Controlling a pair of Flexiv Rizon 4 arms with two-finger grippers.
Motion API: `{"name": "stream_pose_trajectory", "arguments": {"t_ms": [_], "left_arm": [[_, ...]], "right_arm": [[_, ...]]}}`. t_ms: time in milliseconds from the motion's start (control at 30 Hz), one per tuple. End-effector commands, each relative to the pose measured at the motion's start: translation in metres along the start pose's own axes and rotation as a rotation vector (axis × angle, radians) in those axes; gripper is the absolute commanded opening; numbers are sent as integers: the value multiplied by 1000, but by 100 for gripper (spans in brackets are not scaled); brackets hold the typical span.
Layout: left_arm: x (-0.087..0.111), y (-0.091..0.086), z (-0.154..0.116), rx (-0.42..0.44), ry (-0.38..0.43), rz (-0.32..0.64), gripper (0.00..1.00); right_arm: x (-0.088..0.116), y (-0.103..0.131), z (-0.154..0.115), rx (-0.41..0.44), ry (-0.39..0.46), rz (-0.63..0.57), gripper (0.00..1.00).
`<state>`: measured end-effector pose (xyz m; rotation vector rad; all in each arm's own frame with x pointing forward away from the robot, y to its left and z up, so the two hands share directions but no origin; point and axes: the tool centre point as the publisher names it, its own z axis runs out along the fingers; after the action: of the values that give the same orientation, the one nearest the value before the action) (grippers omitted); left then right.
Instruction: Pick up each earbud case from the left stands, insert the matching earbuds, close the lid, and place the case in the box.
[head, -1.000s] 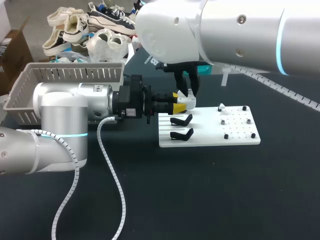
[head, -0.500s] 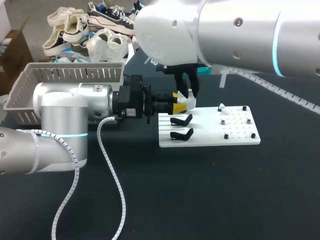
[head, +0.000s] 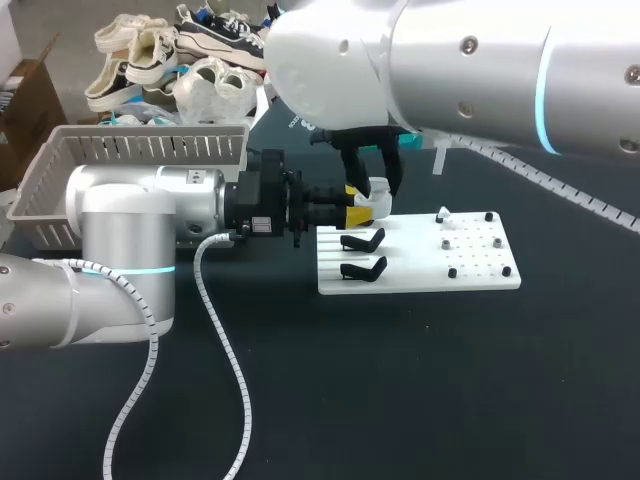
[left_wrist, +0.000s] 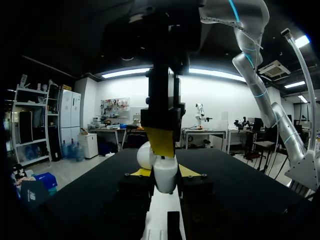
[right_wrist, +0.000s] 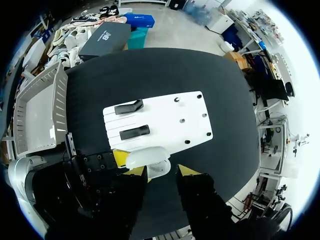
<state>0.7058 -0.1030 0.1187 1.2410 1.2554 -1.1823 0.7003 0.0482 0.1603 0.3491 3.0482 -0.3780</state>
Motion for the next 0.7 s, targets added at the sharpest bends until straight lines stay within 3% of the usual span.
{"name": "stream_pose_trajectory", "arguments": {"t_ms": [33,333,700], "left_arm": [[0,1,1,3,-1,0,0],[0,1,1,3,-1,0,0],[0,1,1,3,-1,0,0]], "right_arm": [[3,-4,-8,-23,-3,-1,36],[12,-38,-23,-184,-12,-27,39],[-17,-81,-8,-356,-157,-10,48]]}}
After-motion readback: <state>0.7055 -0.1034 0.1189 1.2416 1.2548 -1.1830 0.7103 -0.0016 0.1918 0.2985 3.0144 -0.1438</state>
